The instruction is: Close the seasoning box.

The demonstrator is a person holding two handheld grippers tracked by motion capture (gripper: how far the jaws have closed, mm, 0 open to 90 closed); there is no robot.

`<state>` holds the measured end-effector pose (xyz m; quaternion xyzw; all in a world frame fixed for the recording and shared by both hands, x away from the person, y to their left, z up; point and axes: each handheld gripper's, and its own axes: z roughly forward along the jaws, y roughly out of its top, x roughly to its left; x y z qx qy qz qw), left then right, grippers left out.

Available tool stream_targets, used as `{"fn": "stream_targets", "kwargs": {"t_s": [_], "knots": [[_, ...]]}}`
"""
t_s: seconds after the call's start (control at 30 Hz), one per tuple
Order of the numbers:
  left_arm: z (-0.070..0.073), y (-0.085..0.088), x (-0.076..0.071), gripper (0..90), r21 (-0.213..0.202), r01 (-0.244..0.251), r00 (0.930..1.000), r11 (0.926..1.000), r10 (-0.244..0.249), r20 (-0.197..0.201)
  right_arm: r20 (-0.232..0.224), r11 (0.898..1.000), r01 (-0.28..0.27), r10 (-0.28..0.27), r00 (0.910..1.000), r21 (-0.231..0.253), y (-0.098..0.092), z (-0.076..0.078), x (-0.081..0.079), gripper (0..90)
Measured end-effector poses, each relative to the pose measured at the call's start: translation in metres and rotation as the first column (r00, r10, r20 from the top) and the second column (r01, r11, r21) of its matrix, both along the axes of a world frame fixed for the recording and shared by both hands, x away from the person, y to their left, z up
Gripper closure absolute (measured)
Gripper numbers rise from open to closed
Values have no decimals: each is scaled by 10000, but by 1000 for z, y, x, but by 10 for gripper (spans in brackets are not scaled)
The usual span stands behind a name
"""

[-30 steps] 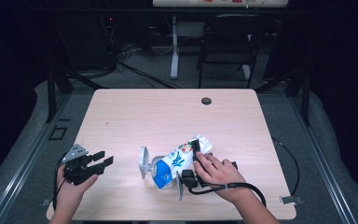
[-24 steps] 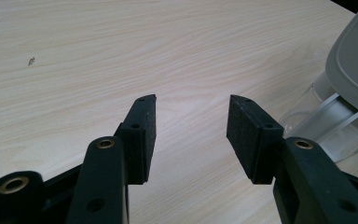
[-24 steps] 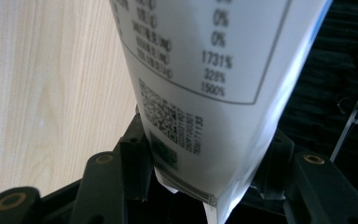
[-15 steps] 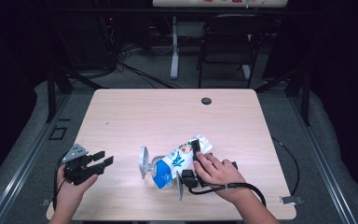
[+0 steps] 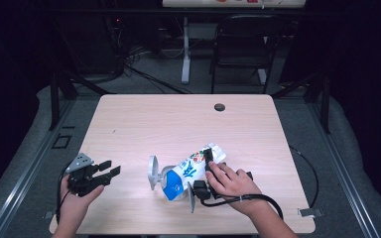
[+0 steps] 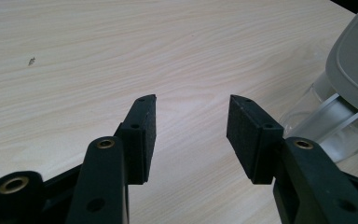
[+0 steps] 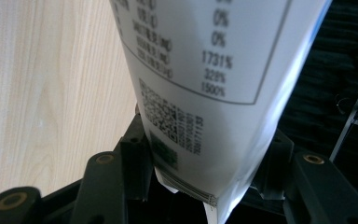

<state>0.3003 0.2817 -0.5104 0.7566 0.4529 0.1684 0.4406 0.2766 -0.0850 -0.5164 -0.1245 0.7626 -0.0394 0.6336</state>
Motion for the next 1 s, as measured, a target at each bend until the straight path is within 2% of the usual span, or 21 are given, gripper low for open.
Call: {"fn": "stream_targets", "kwargs": {"t_s": [1.0], "knots": [[-1,0,0,529,-86,-25,10000,10000,26,95,-12,10000,-87,87,10000,-42,0,1,1,494]]}}
